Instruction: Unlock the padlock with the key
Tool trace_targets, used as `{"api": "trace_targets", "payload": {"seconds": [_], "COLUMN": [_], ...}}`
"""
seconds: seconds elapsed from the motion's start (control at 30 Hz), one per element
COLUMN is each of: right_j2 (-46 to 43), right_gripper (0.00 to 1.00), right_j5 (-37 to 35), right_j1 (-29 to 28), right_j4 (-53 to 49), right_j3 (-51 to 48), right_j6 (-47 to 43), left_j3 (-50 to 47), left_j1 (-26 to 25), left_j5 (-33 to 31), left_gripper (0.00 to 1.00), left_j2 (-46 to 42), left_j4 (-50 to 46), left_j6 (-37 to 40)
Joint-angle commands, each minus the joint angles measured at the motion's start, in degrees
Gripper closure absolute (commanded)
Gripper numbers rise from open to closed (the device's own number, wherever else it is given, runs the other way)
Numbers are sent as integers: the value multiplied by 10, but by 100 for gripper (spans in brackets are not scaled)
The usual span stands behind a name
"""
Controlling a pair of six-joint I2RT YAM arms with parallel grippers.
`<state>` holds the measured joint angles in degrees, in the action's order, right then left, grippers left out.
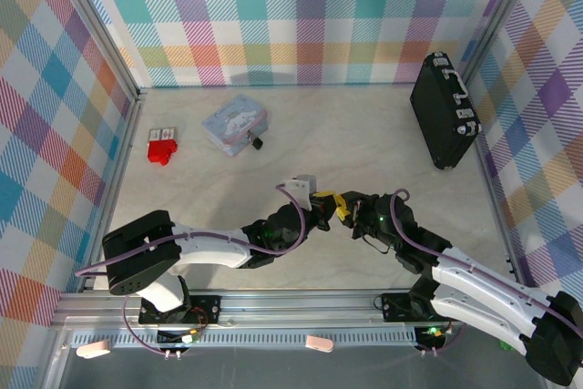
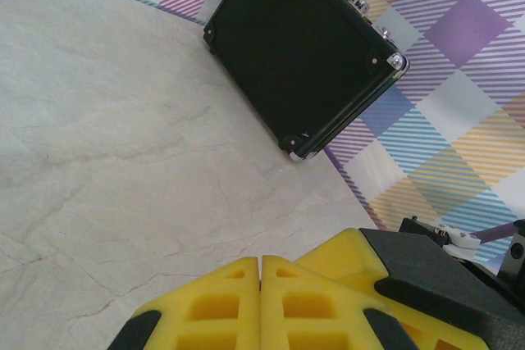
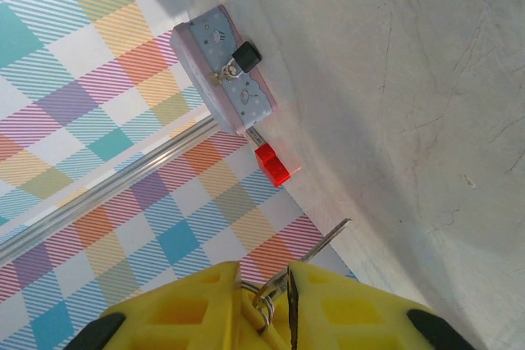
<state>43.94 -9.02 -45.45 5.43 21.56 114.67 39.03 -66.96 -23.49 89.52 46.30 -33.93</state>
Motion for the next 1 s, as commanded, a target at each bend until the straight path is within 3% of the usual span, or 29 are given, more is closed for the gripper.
{"api": "trace_targets", "payload": {"seconds": [0.0,0.17,0.53,0.73,0.97], "right_j2": [2,-7,-6,-3,0], "right_gripper": [75,72,75,71,74], "right_j5": [-4,-12,-9,-9,-8], "right_j1": [-4,-4,-4,-4,-4], "right_j4": [7,-1,-4,-8,-4], "right_j3": [16,14,17,21,25], "right_j6": [20,20,21,20,17], "left_j3": [-5,-9,-9,-14,-10], "left_j1": [-11,-11,-12,-12,-12], "left_j5": [12,7,8,4,7], "left_gripper": [100,100,100,100,100], "left_j2": [4,2,4,5,9], "left_j4": [42,48,63,73,78], "left_j6": [-10,-12,-18,-20,-20]}}
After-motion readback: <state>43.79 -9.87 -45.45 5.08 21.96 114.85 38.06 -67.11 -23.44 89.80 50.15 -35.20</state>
